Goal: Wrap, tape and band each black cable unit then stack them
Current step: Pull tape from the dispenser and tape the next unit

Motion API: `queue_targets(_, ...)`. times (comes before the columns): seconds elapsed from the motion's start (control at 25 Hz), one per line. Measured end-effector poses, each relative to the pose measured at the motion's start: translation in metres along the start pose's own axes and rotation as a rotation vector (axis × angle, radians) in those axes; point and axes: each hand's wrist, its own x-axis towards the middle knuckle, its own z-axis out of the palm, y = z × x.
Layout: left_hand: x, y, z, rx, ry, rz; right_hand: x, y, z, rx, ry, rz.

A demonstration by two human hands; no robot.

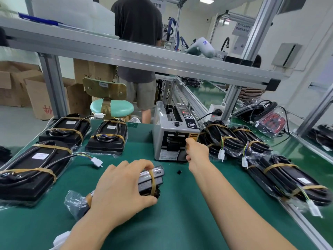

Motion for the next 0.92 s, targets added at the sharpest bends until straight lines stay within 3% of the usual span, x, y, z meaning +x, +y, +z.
queue_targets(0.16,0.000,0.002,0.002,0.018,0.002,-0.006,-0.002,0.006,-0.001,-0.068,-0.031,-0.028)
queue_targets(0.44,0.002,0.002,0.005,0.049,0.034,0.040,0.012,0.011,0.026,-0.196,0.146,-0.169)
queue_targets(0.68,0.002,0.000,0.005,0.043,0.045,0.041,0.019,0.008,0.036,-0.106,0.184,-0.026)
queue_targets(0.8,0.002,0.000,0.005,0.065,0.065,0.059,0.000,0.004,0.029,0.001,0.089,0.043)
queue_targets(0.92,0.001,-0.001,0.006,0.053,0.129,0.030,-0.034,0.007,0.001,0.104,-0.186,0.074)
